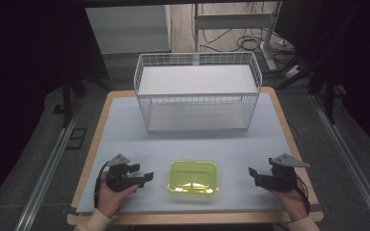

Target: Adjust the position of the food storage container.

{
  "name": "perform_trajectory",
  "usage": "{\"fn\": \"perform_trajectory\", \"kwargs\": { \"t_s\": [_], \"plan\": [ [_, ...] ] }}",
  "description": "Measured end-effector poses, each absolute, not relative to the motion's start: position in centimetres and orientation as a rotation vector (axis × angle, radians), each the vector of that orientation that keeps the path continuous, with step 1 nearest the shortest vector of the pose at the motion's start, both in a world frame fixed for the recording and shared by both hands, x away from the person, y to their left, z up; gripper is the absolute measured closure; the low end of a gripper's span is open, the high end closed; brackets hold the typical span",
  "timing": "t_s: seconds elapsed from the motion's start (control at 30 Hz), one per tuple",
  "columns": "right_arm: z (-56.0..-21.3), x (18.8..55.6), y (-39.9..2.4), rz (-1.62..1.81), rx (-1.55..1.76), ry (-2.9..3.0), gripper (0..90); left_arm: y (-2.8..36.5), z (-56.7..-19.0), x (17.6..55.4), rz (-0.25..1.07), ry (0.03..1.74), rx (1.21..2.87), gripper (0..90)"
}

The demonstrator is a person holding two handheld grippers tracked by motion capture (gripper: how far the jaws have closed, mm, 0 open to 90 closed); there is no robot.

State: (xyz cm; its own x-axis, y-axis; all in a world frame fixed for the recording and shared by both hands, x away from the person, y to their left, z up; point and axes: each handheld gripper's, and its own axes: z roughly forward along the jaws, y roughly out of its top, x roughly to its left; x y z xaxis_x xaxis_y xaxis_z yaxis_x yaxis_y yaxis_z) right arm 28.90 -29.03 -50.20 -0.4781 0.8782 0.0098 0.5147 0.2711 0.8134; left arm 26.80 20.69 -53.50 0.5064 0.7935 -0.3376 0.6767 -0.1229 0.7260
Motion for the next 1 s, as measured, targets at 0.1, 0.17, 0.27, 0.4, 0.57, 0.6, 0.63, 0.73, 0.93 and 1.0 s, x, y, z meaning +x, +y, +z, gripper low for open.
{"fn": "perform_trajectory", "kwargs": {
  "t_s": [0.1,0.17,0.27,0.4,0.57,0.6,0.63,0.73,0.93,1.0],
  "plan": [
    [-50.19,28.73,-29.05,1.079,1.258,2.108,14.4,20.55,-53.59,26.99,0.161,1.216,1.858,24.0],
    [-50.13,28.65,-29.15,1.083,1.263,2.110,15.0,20.45,-53.55,27.02,0.159,1.211,1.862,24.1],
    [-50.11,28.50,-29.24,1.084,1.267,2.108,15.2,20.36,-53.51,27.02,0.158,1.206,1.863,24.0],
    [-50.12,28.43,-29.16,1.072,1.250,2.120,16.3,20.33,-53.54,26.95,0.162,1.202,1.868,24.1],
    [-50.09,28.36,-29.10,1.073,1.254,2.127,17.7,20.18,-53.64,26.99,0.162,1.200,1.875,24.0],
    [-50.06,28.36,-29.10,1.073,1.251,2.126,18.1,20.18,-53.63,27.01,0.163,1.198,1.875,24.1],
    [-50.05,28.35,-29.10,1.074,1.250,2.127,18.4,20.18,-53.63,27.01,0.163,1.198,1.875,24.1],
    [-50.04,28.32,-29.03,1.080,1.247,2.141,19.0,20.16,-53.74,27.10,0.157,1.203,1.882,24.0],
    [-49.65,28.04,-28.59,1.097,1.213,2.164,22.7,20.17,-53.77,27.10,0.158,1.201,1.885,24.1],
    [-49.56,27.92,-28.45,1.097,1.205,2.170,25.4,20.17,-53.76,27.10,0.157,1.200,1.884,24.1]
  ]
}}
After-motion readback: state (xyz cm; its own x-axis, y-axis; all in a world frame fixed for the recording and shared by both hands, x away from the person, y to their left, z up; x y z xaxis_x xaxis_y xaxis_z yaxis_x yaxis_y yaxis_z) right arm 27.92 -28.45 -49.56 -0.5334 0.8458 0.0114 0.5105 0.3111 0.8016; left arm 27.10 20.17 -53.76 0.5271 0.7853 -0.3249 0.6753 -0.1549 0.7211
